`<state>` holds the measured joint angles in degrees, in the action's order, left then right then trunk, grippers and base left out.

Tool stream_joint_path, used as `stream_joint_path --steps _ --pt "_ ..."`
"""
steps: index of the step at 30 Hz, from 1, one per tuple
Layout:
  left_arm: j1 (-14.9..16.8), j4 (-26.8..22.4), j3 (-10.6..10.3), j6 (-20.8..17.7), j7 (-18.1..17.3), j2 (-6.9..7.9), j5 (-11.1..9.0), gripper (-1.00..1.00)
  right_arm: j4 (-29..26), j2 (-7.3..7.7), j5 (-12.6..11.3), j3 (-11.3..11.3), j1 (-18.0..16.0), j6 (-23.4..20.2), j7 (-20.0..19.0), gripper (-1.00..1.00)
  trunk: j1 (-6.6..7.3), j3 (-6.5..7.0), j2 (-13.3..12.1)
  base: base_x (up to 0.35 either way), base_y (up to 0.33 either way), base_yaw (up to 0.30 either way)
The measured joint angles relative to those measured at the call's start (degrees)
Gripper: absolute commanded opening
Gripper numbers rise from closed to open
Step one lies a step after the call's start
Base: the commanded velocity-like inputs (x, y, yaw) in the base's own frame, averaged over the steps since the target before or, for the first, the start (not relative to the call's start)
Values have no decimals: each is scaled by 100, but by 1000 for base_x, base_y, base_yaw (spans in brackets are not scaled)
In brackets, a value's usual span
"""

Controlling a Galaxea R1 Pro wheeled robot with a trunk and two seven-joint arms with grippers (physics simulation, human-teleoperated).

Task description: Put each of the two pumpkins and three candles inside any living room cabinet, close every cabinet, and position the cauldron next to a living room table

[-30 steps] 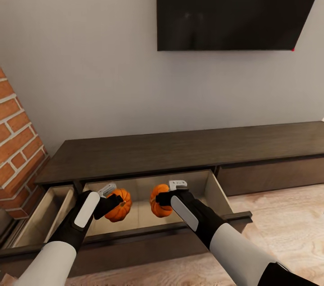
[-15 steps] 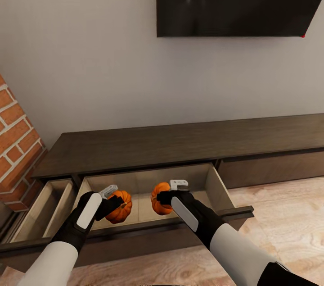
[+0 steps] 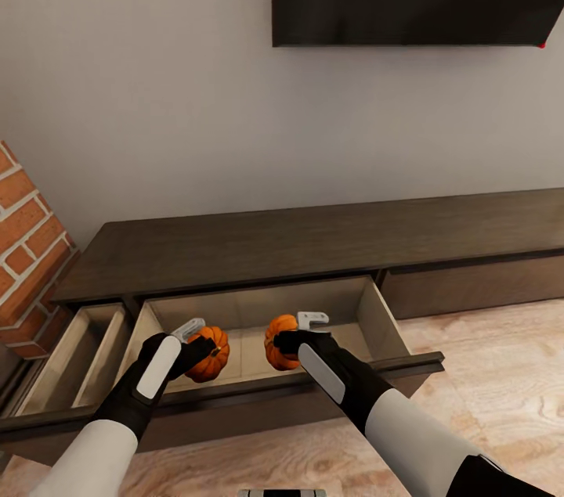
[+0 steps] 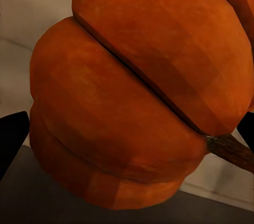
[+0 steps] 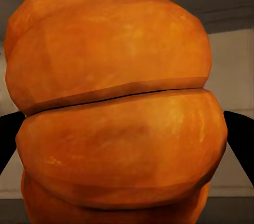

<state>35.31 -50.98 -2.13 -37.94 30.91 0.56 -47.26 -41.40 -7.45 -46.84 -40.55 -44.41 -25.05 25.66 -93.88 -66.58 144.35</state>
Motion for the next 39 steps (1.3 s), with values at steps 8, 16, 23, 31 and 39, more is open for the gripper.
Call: stream_joint_path --steps 8,16,23,31,39 --pt "0 0 -45 201 -6 0 -10 -100 -8 1 1 0 0 -1 0 -100 -10 -89 5 0 0 0" --pt "-1 0 -54 204 -8 5 -22 -100 -6 4 1 0 0 -1 2 -100 -10 -89 5 18 -7 0" --pt "2 0 -54 196 -7 20 -25 100 -6 4 3 -1 0 -5 19 100 -10 -89 5 1 0 0" --pt "0 0 -54 192 -3 25 -26 100 -6 4 3 -1 0 -7 13 100 -10 -89 5 0 0 0" --pt "0 -17 -54 192 -5 22 -30 100 -6 4 3 6 0 -1 12 100 -10 -89 5 0 0 0"
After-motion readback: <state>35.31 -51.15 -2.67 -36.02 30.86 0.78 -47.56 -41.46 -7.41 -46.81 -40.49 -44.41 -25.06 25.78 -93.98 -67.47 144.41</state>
